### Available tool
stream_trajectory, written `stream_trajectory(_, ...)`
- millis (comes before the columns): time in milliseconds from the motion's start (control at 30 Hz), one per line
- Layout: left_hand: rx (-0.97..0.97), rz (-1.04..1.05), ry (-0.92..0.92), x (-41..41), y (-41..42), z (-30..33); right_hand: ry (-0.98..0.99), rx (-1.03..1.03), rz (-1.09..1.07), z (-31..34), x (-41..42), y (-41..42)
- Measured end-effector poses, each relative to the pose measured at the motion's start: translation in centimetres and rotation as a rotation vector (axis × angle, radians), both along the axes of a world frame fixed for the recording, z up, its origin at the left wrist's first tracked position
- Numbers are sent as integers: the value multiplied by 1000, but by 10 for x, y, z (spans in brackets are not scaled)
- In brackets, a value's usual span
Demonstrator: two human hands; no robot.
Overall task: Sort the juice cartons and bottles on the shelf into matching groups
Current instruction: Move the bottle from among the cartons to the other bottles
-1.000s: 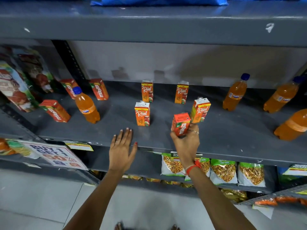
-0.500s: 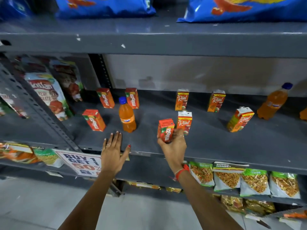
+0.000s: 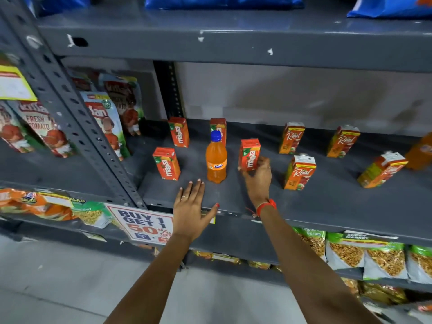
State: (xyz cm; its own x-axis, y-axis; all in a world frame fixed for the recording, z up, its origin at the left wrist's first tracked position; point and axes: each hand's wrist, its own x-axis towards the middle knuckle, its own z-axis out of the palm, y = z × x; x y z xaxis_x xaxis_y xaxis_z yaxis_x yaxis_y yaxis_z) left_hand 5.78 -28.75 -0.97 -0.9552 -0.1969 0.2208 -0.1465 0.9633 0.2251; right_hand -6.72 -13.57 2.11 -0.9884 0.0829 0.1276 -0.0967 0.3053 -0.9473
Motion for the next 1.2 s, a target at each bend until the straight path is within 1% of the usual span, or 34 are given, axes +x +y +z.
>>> stream_trajectory(33, -2, -1, 4, 0, 0, -1, 17, -40, -13, -1, 5, 0)
stream_trajectory(133, -2, 3, 14, -1, 0, -2, 132, -95, -138, 0, 28, -5)
stream_trajectory(167, -6, 1, 18, -1, 0, -2, 161, -125, -138, 1, 36, -7)
stream_trajectory(233, -9, -8, 27, -1, 0, -3, 146, -164, -11, 8, 47, -15)
stream_trajectory(333, 4, -15, 51, -1, -1, -4, 42, -111, 244, 18, 43, -34)
stream_trajectory(367, 9, -15, 54, -1, -1, -4, 27, -87, 282, 21, 40, -40)
stream_trajectory(467, 2, -12, 51, -1, 0, -3, 0, -64, 295, 25, 34, -53)
stream_trajectory(700, -14, 7, 46, -1, 3, -3, 52, -112, 209, 22, 48, -35)
stream_trajectory(900, -52, 7, 54, -3, 21, 0, 99, -122, 42, 14, 73, 31)
stream_trajectory(1000, -48, -42, 43, -4, 57, 1, 123, -92, -53, 14, 79, 75)
stream_trajectory(1200, 1, -101, 27, -18, 171, 5, 110, -97, -282, 18, 70, 190)
